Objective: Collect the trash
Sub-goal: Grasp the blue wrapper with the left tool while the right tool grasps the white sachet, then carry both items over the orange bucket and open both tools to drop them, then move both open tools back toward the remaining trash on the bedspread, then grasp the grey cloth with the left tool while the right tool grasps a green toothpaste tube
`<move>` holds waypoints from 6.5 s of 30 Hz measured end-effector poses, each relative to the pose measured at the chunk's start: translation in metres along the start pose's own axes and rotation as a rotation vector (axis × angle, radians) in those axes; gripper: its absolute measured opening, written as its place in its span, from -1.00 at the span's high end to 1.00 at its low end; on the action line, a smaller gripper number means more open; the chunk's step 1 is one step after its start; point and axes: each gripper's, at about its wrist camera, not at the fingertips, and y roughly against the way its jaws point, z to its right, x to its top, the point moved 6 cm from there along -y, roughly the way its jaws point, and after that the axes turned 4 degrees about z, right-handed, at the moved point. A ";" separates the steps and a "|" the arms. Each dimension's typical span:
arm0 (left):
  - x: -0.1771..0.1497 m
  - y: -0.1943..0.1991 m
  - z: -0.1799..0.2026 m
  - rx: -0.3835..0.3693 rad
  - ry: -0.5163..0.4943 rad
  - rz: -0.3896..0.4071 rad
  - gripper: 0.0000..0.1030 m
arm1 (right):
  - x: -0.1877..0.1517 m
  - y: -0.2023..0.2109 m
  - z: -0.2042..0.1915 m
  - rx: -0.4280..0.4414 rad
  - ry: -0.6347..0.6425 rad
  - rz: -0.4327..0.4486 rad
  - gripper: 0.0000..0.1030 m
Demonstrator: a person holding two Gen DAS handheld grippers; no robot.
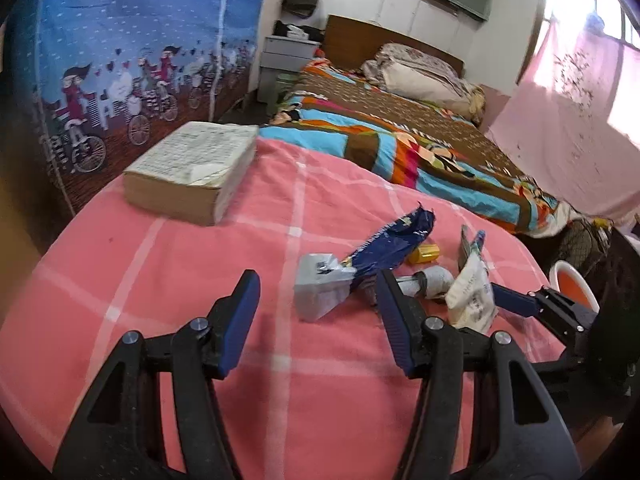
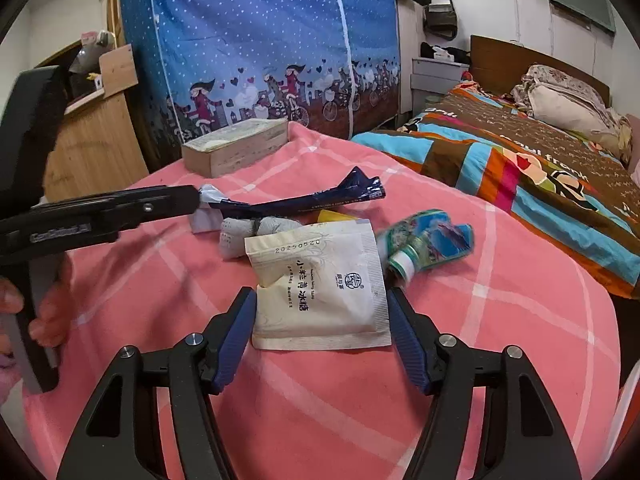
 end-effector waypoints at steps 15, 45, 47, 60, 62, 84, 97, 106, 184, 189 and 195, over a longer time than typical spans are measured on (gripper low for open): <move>-0.004 -0.008 0.026 -0.045 -0.125 -0.035 0.55 | -0.016 0.033 0.033 -0.044 -0.102 0.049 -0.25; 0.002 0.125 0.158 -0.035 -0.382 0.627 0.68 | 0.013 0.174 0.067 -0.164 -0.131 0.629 -0.25; 0.000 0.128 0.174 -0.053 -0.418 0.650 0.68 | 0.012 0.185 0.074 -0.182 -0.146 0.652 -0.25; -0.024 0.130 0.276 -0.227 -0.561 0.676 0.68 | -0.025 0.258 0.145 -0.365 -0.277 0.726 -0.25; -0.026 0.127 0.288 -0.254 -0.559 0.660 0.68 | -0.032 0.263 0.154 -0.392 -0.294 0.715 -0.25; -0.080 0.061 0.374 -0.446 -0.558 0.263 0.68 | -0.103 0.272 0.219 -0.536 -0.484 0.497 -0.29; -0.088 0.036 0.375 -0.461 -0.491 0.105 0.63 | -0.109 0.273 0.229 -0.541 -0.537 0.464 -0.29; -0.074 0.044 0.357 -0.417 -0.431 0.149 0.43 | -0.104 0.273 0.227 -0.549 -0.523 0.473 -0.29; -0.024 -0.009 0.046 -0.066 0.029 -0.034 0.89 | 0.019 0.028 0.059 -0.225 -0.102 0.164 -1.00; -0.021 -0.004 0.024 -0.042 0.134 0.003 0.95 | 0.021 0.002 0.060 -0.151 -0.154 0.064 -0.98; -0.021 -0.005 0.013 -0.039 0.198 0.012 0.95 | 0.028 -0.020 0.060 -0.095 -0.237 0.021 -0.66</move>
